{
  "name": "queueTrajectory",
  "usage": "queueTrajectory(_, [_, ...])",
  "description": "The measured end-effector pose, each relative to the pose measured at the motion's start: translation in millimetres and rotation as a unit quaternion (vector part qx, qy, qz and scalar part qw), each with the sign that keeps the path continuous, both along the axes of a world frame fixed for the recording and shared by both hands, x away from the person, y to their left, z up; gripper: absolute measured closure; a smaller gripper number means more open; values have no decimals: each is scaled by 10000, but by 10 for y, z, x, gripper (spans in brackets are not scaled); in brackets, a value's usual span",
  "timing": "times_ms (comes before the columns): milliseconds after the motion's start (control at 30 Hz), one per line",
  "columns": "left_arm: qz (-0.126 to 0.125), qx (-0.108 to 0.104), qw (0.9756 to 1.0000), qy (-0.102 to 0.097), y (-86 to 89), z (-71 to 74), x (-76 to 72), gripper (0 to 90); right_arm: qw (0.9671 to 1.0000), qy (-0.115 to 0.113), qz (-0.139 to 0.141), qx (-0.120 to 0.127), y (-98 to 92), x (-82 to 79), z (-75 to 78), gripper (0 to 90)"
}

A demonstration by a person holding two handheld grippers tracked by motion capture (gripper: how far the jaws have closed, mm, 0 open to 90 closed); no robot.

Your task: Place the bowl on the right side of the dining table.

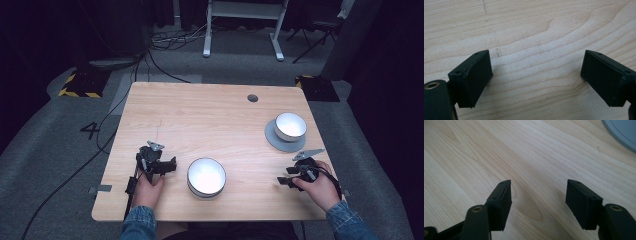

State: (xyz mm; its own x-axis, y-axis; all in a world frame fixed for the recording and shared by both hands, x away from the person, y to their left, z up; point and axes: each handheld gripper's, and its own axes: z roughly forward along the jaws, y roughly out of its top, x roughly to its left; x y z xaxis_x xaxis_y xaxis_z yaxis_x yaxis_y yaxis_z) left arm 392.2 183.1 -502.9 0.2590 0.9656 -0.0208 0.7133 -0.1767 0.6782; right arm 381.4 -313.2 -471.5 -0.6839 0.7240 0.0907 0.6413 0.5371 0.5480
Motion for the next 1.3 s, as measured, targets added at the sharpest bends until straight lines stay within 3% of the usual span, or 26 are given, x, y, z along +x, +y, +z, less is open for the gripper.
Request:
queueTrajectory(33, [2, -23, 10000, 3, -2, -2, 0, 102, 9999, -128, 63, -61, -12, -1, -21, 381])
queueTrajectory(67, [-2, -9, 10000, 2, -1, -1, 0, 102, 10000, -55, -1, -59, -3, -16, -21, 381])
queueTrajectory(333, [-1, -12, 10000, 1, -1, -1, 0, 102, 9995, -292, -28, -127, -5, -108, -88, 362])
queueTrajectory(500, [-1, -12, 10000, 1, -1, -1, 0, 102, 9983, -557, -68, -163, 5, -198, -132, 326])
queueTrajectory(667, [2, -14, 10000, 3, -1, -1, 0, 102, 9963, -820, -216, 130, -14, -268, -202, 291])
queueTrajectory(933, [-2, -9, 10000, 2, -1, -1, 0, 102, 9933, -1082, -243, 331, -49, -314, -263, 263])
queueTrajectory(1033, [-2, -18, 10000, 8, -2, -1, -1, 102, 9907, -1256, -283, 438, -61, -342, -303, 249])
queueTrajectory(1300, [3, 0, 10000, 7, 0, 1, -1, 102, 9898, -1313, -271, 489, -73, -362, -318, 243])
